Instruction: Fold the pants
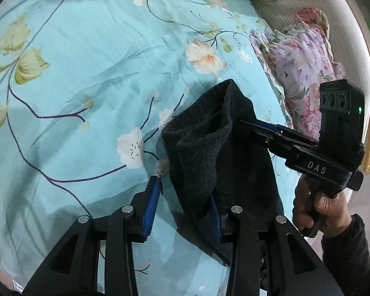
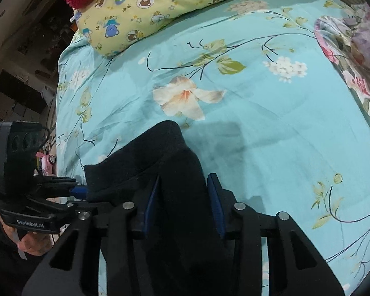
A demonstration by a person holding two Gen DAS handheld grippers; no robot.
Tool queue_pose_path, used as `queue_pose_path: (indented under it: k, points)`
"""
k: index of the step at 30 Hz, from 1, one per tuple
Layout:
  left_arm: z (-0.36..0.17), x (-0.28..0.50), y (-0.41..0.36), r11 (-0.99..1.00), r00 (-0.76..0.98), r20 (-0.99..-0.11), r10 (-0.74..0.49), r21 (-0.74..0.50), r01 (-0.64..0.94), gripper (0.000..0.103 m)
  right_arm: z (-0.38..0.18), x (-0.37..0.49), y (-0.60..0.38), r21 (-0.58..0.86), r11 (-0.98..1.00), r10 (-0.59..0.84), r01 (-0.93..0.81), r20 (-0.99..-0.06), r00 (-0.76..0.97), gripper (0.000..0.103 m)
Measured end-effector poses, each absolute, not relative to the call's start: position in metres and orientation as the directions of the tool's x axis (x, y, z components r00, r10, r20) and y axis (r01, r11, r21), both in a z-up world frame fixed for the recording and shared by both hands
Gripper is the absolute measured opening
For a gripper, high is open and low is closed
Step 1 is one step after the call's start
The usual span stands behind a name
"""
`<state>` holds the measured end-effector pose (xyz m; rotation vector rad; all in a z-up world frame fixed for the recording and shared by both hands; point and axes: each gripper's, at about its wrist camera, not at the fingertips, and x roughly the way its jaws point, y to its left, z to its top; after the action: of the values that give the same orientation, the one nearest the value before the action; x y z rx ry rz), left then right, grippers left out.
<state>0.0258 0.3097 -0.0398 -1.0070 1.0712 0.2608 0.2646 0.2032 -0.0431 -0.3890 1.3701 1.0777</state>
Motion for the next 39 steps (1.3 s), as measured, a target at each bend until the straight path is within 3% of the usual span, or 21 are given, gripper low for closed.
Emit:
queue_pose_path:
  k: [8, 10, 16, 26, 39]
  points:
    - [-0.049, 0.04, 0.312, 0.548, 0.518, -0.811, -0.27, -0.572, -0.61, 0.04, -0.045, 0.269, 0.199, 0.371, 0.525, 0.409, -0.766, -0.899, -0.155, 0.038]
    - [-0.05, 0.046, 0.313, 0.549, 0.537, -0.795, -0.281, -0.592, -0.59, 0.031, -0.043, 0.27, 0.197, 0.374, 0.529, 0.415, -0.762, -0.897, -0.152, 0.035]
    - [-0.045, 0.048, 0.311, 0.542, 0.566, -0.771, -0.291, -0.62, -0.567, 0.02, -0.034, 0.267, 0.192, 0.372, 0.528, 0.434, -0.763, -0.891, -0.134, 0.029]
    - [0.017, 0.064, 0.281, 0.623, 0.638, -0.716, -0.283, -0.643, -0.445, 0.019, 0.014, 0.265, 0.149, 0.419, 0.572, 0.544, -0.705, -0.837, -0.055, 0.026]
    - [0.074, 0.071, 0.213, 0.698, 0.658, -0.654, -0.372, -0.665, -0.266, 0.019, 0.076, 0.231, 0.063, 0.43, 0.633, 0.634, -0.644, -0.766, 0.111, 0.025]
